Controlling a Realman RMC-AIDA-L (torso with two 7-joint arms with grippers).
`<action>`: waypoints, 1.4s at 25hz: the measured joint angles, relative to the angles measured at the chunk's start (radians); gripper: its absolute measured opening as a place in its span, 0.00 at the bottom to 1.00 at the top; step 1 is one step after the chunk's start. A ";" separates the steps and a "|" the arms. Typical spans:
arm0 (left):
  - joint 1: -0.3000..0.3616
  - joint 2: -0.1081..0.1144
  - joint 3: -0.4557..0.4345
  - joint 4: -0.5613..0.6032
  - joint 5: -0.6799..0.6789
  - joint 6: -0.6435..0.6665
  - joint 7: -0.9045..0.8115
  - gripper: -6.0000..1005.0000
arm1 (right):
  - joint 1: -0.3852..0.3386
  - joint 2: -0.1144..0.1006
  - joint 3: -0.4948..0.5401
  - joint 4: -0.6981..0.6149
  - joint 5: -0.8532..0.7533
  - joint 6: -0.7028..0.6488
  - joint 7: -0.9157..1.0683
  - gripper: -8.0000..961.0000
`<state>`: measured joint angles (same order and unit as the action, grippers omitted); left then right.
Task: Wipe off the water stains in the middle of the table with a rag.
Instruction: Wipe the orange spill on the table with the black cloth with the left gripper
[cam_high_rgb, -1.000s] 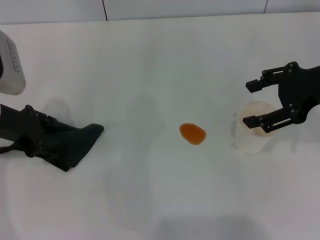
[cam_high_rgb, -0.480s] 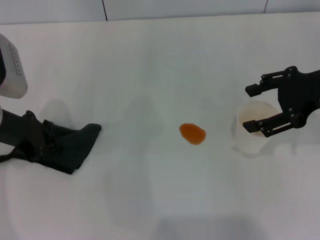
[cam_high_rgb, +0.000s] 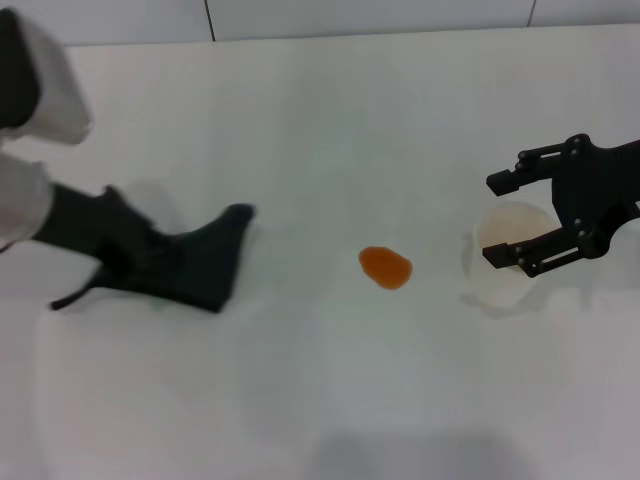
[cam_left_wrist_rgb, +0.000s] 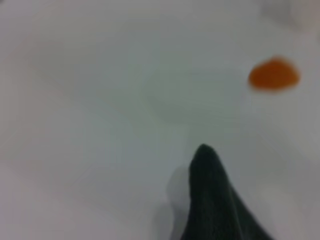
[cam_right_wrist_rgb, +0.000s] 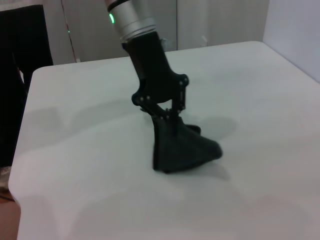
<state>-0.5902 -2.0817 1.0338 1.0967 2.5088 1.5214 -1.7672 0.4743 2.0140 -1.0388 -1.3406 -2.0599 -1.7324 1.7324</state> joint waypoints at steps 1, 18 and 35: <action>-0.007 0.000 0.023 0.001 -0.018 -0.004 -0.026 0.08 | 0.000 0.000 0.000 0.001 0.000 0.001 -0.001 0.86; -0.212 -0.007 0.358 -0.239 -0.169 -0.343 -0.261 0.07 | -0.005 0.000 -0.025 0.005 0.021 0.024 -0.013 0.86; -0.223 -0.007 0.746 -0.198 -0.313 -0.332 -0.394 0.07 | -0.005 0.000 -0.021 0.020 0.022 0.042 -0.026 0.86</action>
<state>-0.8133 -2.0891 1.7798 0.8987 2.1954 1.1891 -2.1611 0.4694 2.0140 -1.0593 -1.3210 -2.0384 -1.6902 1.7063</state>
